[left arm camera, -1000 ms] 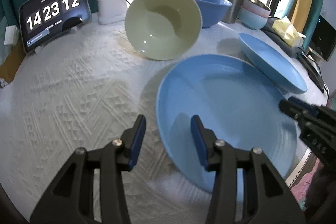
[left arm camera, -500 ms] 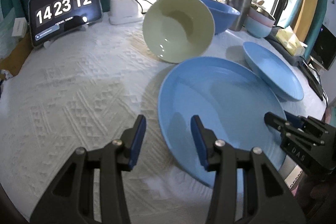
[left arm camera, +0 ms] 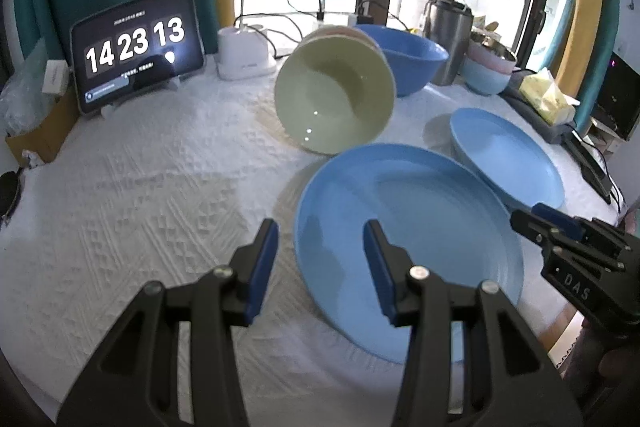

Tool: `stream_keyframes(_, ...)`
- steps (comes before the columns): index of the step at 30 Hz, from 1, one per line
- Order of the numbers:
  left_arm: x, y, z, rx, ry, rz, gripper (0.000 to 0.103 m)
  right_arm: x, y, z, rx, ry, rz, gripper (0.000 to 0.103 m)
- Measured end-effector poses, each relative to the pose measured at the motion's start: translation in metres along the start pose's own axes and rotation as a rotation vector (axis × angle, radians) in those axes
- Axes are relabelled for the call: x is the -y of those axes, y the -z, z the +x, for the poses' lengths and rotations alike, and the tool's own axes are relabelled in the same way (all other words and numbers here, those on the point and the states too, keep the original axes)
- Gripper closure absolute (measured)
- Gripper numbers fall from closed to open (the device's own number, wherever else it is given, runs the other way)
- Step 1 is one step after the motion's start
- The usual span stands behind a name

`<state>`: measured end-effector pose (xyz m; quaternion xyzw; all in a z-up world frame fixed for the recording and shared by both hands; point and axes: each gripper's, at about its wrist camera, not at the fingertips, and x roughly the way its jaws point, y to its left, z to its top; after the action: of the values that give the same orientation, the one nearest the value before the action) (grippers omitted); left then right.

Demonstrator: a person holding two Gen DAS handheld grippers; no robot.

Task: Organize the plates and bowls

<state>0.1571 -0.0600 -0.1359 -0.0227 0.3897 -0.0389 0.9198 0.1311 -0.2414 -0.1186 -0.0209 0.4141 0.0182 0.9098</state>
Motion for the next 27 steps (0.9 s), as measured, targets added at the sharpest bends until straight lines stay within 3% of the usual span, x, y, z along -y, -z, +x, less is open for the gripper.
stream_keyframes(27,0.078,-0.017,-0.007,0.032,0.005,0.091,0.057,0.066,-0.006,-0.022,0.072,-0.018,0.055,0.07)
